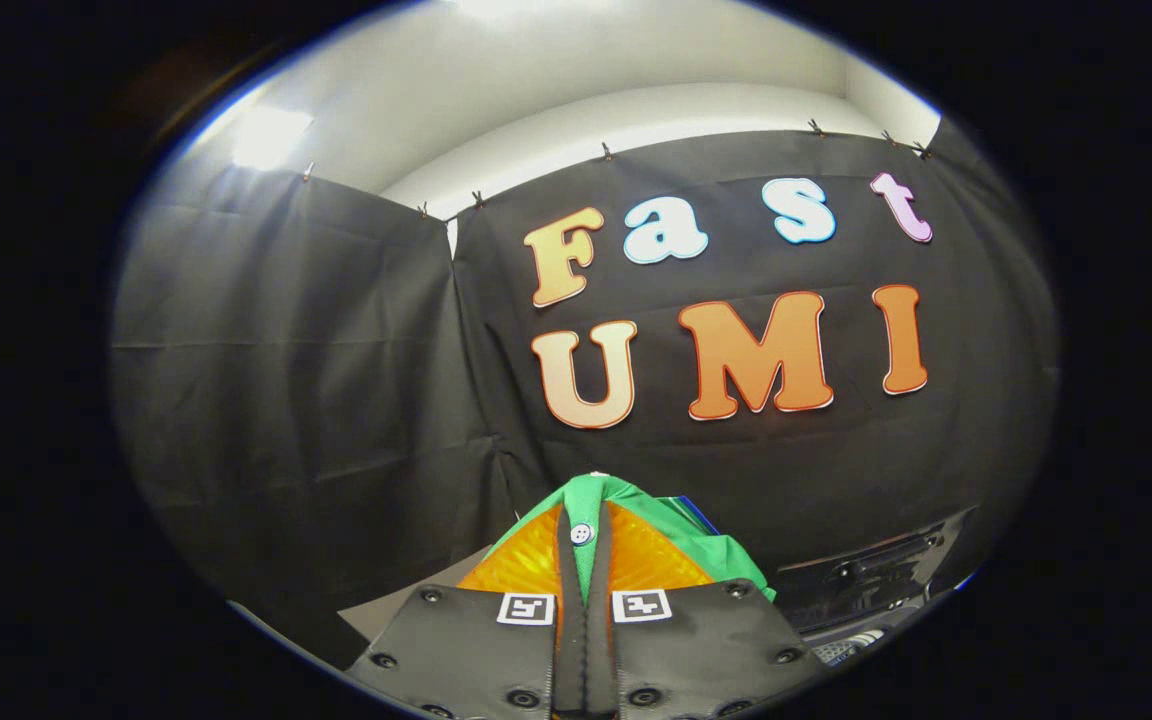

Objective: Put the clothes into the washing machine and then close the washing machine lid.

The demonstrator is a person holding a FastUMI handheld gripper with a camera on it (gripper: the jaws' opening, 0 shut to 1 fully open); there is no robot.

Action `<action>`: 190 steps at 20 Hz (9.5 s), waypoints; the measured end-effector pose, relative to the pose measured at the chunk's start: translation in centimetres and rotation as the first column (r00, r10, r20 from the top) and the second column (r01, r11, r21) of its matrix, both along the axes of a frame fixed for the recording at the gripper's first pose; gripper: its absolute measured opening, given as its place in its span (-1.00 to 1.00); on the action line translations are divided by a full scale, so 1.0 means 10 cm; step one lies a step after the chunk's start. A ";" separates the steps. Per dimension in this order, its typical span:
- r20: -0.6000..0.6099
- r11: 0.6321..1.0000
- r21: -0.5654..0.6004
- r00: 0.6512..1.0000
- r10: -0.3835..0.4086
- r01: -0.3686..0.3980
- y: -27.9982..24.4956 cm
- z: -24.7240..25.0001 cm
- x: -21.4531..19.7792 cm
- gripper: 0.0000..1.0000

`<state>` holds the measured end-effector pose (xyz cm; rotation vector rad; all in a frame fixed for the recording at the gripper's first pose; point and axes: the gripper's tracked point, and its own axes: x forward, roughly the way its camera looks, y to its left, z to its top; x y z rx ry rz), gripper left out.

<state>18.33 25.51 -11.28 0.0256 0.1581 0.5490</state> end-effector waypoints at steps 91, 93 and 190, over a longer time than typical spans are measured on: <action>-0.649 0.892 -0.377 0.617 -0.445 0.248 -3.92 -4.28 0.56 0.98; -0.596 0.899 -0.328 0.675 -0.434 0.289 -3.92 -3.88 0.74 0.98; 0.035 0.933 -0.082 0.937 -0.349 0.351 -4.26 0.38 0.41 0.95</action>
